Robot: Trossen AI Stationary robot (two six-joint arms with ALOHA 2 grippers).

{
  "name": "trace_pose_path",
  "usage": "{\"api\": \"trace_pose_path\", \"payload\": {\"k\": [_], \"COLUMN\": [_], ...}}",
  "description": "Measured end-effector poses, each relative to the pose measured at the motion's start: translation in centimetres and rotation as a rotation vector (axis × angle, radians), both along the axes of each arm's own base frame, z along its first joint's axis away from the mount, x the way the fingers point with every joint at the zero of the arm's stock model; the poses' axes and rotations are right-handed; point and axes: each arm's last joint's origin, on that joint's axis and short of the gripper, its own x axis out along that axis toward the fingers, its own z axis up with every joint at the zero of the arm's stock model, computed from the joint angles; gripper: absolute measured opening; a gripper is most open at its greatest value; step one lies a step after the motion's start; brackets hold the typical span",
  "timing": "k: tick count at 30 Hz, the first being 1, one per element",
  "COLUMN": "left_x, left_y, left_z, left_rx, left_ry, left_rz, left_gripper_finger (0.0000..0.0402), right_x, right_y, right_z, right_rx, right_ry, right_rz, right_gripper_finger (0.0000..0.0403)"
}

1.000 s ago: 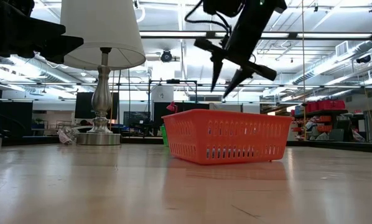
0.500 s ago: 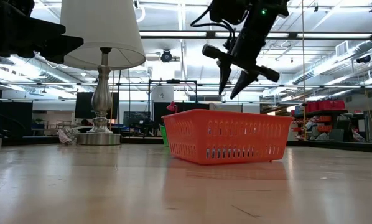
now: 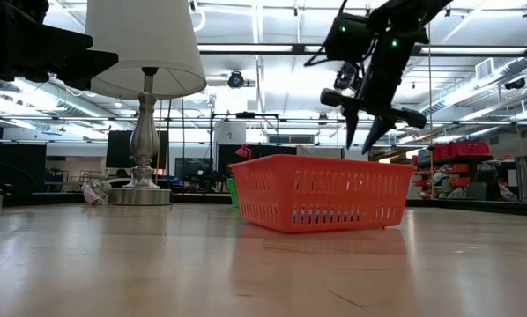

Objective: Pick & Place Markers
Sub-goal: Put the purple marker pen into the orange bin

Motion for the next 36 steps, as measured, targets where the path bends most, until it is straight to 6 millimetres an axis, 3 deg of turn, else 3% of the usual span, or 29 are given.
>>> {"api": "trace_pose_path", "payload": {"k": [13, 29, 36], "left_x": [0.0, 0.0, 0.0], "left_y": [0.0, 0.0, 0.0], "left_z": [0.0, 0.0, 0.0], "left_rx": [0.0, 0.0, 0.0], "left_ry": [0.0, 0.0, 0.0], "left_rz": [0.0, 0.0, 0.0], "left_gripper_finger": [0.0273, 0.0273, 0.0273], "right_x": [-2.6, -2.2, -1.5], "right_y": [-3.3, -5.2, -5.5], "right_z": [-2.0, -7.0, -8.4], "right_rx": [0.045, 0.162, 0.188], "right_ry": [0.055, 0.212, 0.199], "right_rz": [-0.178, -0.202, -0.201], "right_gripper_finger": [0.0139, 0.0139, 0.0139]}}
